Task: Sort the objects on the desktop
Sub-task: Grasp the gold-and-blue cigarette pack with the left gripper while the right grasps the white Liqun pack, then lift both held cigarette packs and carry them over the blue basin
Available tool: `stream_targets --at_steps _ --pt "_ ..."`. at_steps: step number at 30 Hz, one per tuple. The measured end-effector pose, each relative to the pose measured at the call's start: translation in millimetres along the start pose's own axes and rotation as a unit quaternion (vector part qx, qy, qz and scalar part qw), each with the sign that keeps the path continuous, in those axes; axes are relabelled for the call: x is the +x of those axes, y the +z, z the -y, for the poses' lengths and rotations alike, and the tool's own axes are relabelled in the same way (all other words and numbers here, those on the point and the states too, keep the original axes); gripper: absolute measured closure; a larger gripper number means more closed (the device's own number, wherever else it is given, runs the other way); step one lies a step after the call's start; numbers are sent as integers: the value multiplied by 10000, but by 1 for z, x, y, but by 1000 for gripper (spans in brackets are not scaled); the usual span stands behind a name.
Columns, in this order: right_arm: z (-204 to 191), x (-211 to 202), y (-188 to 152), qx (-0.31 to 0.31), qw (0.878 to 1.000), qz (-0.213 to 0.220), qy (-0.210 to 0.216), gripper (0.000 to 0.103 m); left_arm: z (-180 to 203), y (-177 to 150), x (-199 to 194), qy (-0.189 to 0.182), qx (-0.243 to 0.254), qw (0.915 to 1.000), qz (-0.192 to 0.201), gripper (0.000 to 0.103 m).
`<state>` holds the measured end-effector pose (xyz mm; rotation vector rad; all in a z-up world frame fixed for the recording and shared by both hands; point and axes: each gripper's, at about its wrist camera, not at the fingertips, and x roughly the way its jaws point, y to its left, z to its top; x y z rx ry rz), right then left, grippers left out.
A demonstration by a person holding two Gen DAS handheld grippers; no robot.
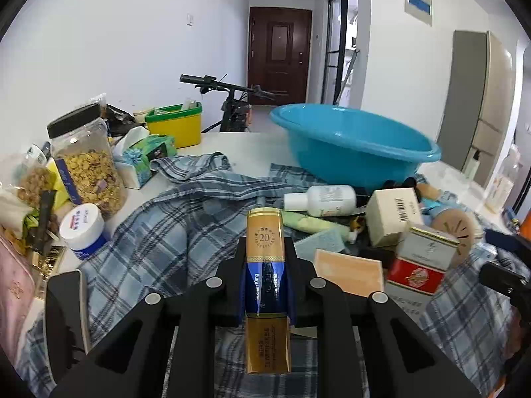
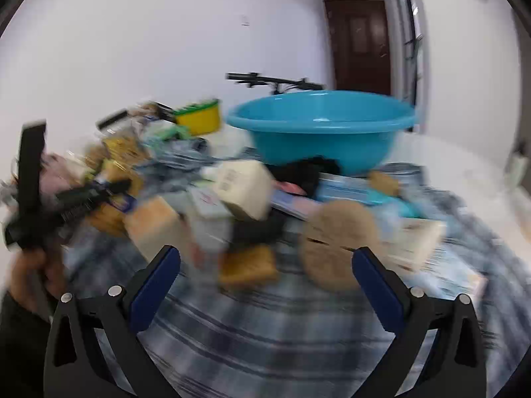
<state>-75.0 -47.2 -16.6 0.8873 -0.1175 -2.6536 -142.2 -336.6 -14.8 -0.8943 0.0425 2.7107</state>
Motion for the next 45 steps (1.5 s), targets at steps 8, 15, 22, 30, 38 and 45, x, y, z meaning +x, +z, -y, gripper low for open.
stream_targets --at_steps 8,15,22,30,38,45 --pt "-7 35 13 146 9975 -258 638 21 6 -4 1 -170 41 9998 96 83" --pt "-31 54 17 -280 9961 -507 669 43 5 -5 2 -249 -1 9996 142 83" --pt "-45 60 13 -603 9938 -695 627 73 3 -4 1 -303 -66 9994 145 83" --pt "-41 37 20 -583 9959 -365 594 81 7 5 -14 -307 -22 9994 166 83" --pt "-32 8 39 -521 9975 -78 474 81 33 32 -27 -466 125 9984 298 83" --pt "-6 -16 73 -292 9986 208 384 81 57 70 -27 -610 318 9970 364 83"
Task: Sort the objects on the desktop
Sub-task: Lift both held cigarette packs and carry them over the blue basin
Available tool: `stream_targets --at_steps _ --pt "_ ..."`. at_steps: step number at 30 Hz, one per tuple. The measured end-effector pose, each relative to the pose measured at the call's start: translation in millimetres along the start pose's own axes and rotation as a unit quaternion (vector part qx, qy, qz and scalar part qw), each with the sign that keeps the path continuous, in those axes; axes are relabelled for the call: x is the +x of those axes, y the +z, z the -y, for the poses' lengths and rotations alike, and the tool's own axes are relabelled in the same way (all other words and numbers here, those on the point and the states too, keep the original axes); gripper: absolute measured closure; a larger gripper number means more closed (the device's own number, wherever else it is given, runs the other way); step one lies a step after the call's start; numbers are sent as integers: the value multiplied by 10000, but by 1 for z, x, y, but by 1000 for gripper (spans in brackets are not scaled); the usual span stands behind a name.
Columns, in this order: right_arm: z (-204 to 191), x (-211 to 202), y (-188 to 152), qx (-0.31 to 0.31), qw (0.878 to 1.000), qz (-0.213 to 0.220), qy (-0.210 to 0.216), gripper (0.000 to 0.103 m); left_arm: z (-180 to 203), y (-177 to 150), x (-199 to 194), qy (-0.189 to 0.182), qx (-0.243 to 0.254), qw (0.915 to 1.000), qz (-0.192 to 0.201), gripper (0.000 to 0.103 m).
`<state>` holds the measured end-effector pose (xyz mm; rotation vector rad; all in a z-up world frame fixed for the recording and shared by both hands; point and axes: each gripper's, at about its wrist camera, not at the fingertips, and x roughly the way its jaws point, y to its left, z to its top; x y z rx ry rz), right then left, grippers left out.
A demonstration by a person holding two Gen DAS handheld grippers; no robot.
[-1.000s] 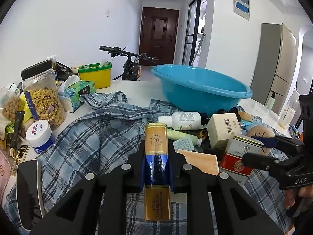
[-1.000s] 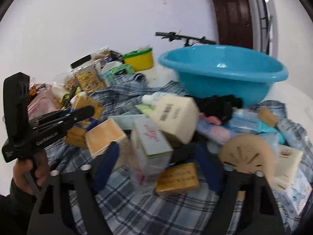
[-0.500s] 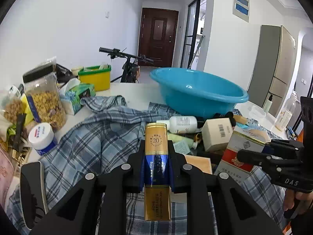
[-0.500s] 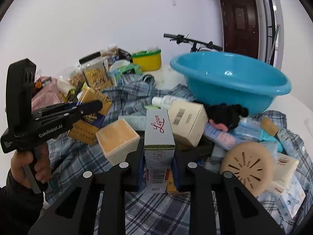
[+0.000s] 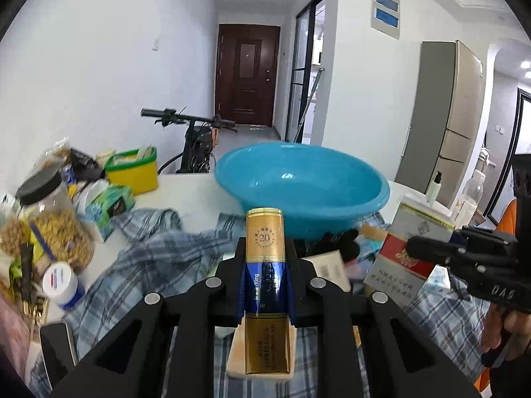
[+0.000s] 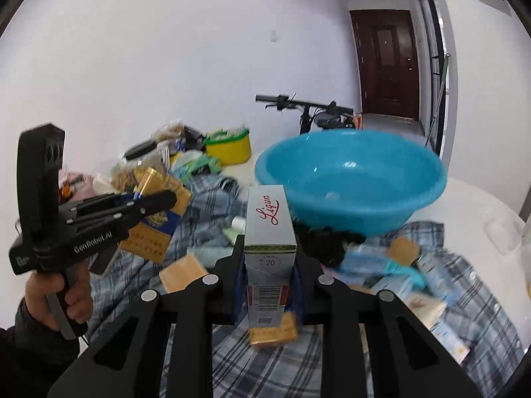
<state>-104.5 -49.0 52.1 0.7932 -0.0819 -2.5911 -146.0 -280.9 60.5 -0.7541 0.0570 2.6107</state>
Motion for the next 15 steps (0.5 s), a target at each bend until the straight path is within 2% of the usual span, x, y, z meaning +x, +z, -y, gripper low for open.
stream_targets --at_steps 4,15 --pt "13 -11 23 -5 9998 161 -115 81 8 21 7 -61 84 9999 10 83" --pt "39 -1 85 -107 9983 386 -431 81 17 83 36 -278 124 9994 151 83"
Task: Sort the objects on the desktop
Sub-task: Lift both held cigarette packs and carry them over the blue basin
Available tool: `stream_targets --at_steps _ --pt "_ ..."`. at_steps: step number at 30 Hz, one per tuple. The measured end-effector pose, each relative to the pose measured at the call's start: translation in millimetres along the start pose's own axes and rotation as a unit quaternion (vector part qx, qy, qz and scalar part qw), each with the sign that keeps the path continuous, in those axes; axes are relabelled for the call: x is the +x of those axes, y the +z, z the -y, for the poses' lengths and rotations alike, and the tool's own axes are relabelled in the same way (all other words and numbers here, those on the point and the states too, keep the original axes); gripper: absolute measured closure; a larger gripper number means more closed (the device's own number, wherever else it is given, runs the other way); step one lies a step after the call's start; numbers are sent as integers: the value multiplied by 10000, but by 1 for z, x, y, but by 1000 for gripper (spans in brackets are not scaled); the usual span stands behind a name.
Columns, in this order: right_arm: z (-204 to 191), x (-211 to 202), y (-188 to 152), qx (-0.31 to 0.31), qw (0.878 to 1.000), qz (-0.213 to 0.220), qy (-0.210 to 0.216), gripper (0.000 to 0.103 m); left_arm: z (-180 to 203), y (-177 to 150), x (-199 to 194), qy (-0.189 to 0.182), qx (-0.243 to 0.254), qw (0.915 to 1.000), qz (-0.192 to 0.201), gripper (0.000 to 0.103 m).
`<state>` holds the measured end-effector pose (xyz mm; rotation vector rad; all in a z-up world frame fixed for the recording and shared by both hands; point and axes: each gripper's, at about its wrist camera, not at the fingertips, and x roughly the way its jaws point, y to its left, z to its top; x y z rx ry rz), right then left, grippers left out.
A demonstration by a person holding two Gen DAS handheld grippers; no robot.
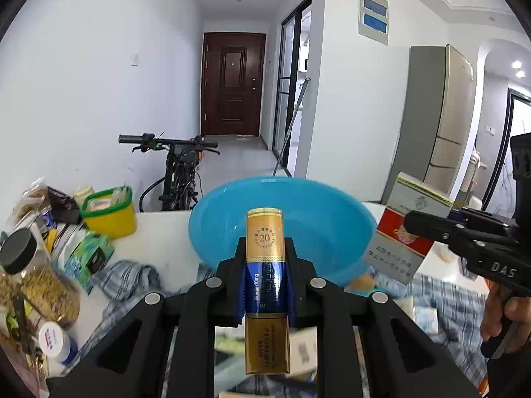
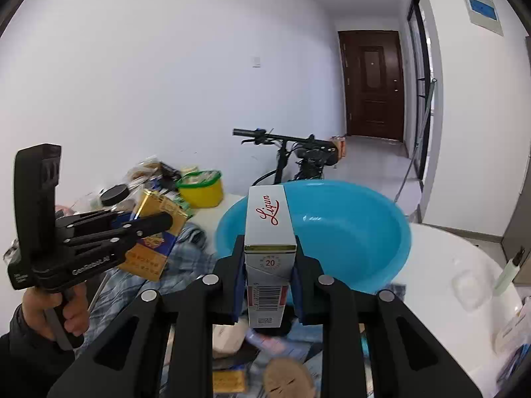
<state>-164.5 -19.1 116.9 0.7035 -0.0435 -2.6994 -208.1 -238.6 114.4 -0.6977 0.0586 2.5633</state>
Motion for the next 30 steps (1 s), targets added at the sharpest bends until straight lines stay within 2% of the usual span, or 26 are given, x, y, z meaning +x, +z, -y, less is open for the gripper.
stream_targets --at_steps 7,12,20,26,30 --pt "29 39 39 101 9996 104 -249 81 7 37 37 -82 183 9998 94 83" --pt "39 72 44 140 9989 56 -441 81 5 53 76 -109 200 9997 54 83" --pt "52 113 37 243 9981 -121 -561 81 -7 45 127 60 128 9999 -35 83" --pt "51 129 33 64 9976 -201 -667 81 -18 38 140 107 45 9999 -88 83" --pt "55 138 28 108 9980 -306 -534 81 -21 36 146 101 16 9999 -130 83"
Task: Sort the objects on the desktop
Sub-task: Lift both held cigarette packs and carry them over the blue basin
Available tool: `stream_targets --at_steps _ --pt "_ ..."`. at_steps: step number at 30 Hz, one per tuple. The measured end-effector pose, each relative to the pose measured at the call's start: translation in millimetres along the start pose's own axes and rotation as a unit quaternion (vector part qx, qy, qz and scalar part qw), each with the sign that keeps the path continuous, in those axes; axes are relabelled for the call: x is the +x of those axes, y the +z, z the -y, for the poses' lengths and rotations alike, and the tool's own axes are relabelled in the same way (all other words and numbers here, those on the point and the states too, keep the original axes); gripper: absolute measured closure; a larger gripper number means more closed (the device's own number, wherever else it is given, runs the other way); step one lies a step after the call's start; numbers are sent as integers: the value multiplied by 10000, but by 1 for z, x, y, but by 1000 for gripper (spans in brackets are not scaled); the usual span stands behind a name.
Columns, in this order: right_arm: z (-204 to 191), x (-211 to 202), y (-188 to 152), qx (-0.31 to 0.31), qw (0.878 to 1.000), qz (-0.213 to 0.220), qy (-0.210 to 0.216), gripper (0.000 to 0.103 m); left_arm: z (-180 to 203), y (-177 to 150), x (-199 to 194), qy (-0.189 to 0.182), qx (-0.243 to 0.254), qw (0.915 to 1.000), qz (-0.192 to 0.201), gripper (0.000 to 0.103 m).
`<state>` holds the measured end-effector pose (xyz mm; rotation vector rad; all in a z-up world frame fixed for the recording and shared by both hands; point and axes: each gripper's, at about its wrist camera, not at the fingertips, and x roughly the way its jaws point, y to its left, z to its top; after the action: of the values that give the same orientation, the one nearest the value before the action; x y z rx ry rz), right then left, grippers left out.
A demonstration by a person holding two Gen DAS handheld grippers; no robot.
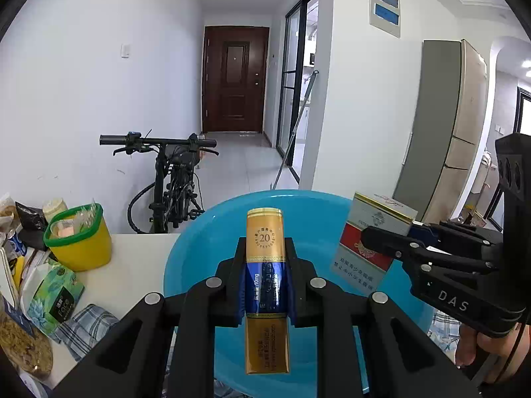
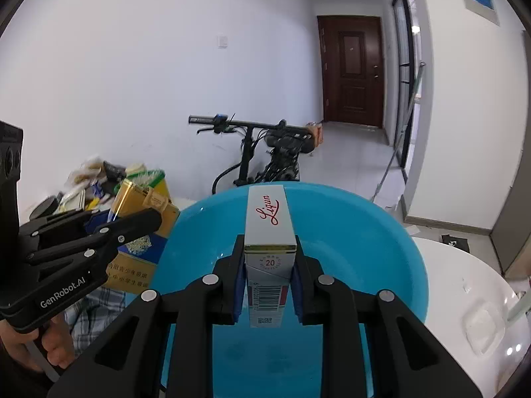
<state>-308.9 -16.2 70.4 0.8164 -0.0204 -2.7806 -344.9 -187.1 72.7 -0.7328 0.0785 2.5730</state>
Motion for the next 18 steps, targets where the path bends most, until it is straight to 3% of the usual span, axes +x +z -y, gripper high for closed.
stream_targets --at_steps 18 --pt "2 -14 1 2 9999 83 -145 81 7 -3 -1 194 137 9997 0 83"
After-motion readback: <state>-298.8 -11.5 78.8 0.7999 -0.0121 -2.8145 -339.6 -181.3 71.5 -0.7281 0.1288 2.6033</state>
